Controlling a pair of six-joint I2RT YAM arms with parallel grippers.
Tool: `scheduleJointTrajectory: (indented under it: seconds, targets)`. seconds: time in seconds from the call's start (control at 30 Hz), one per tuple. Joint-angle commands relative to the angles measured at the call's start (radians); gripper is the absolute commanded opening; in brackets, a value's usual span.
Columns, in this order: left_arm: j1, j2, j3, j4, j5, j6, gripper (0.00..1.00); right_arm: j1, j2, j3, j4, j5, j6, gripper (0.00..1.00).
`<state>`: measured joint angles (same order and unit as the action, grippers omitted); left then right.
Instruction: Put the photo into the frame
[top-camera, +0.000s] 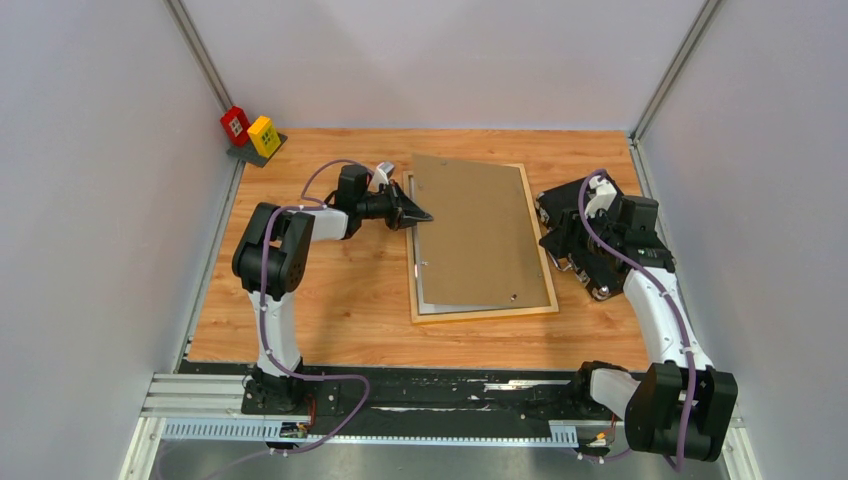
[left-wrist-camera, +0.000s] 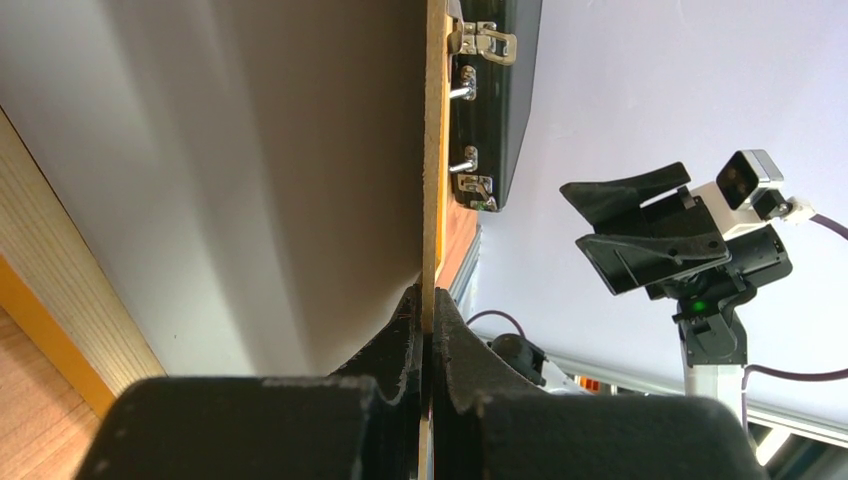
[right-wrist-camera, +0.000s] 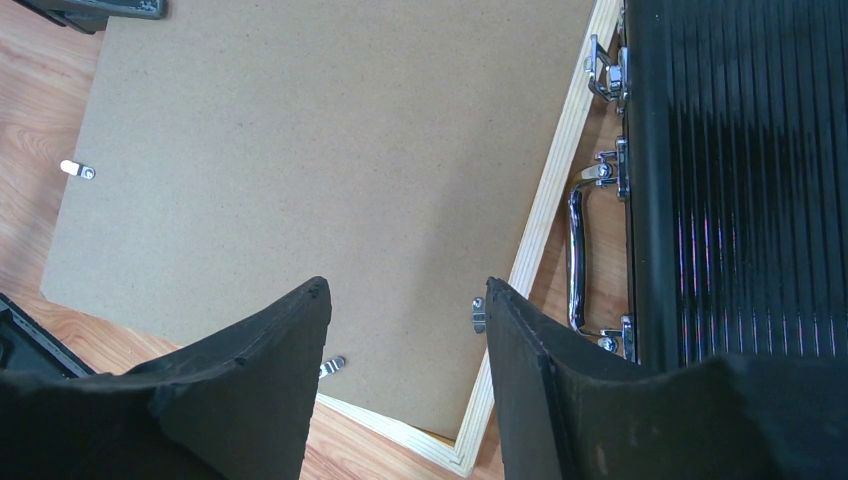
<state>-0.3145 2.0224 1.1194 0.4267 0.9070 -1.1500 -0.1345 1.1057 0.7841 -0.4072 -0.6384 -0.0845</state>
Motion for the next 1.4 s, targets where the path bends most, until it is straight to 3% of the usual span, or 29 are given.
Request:
scheduleJointTrajectory:
  seconds: [0.0, 0.23, 0.8, 1.37]
  targets:
    - [-0.029, -0.027, 0.041, -0.033, 0.076, 0.015, 0.00, -0.008, 0.004, 0.009, 0.015, -0.023, -0.017, 0.57]
    - [-0.045, -0.014, 0.086, -0.124, 0.085, 0.054, 0.00, -0.008, 0.005, 0.009, 0.016, -0.023, -0.018, 0.57]
    - [-0.046, -0.009, 0.106, -0.164, 0.115, 0.018, 0.00, -0.008, 0.013, 0.007, 0.016, -0.022, -0.020, 0.57]
    - [-0.046, -0.001, 0.207, -0.381, 0.124, 0.186, 0.00, -0.008, 0.013, 0.007, 0.015, -0.021, -0.023, 0.57]
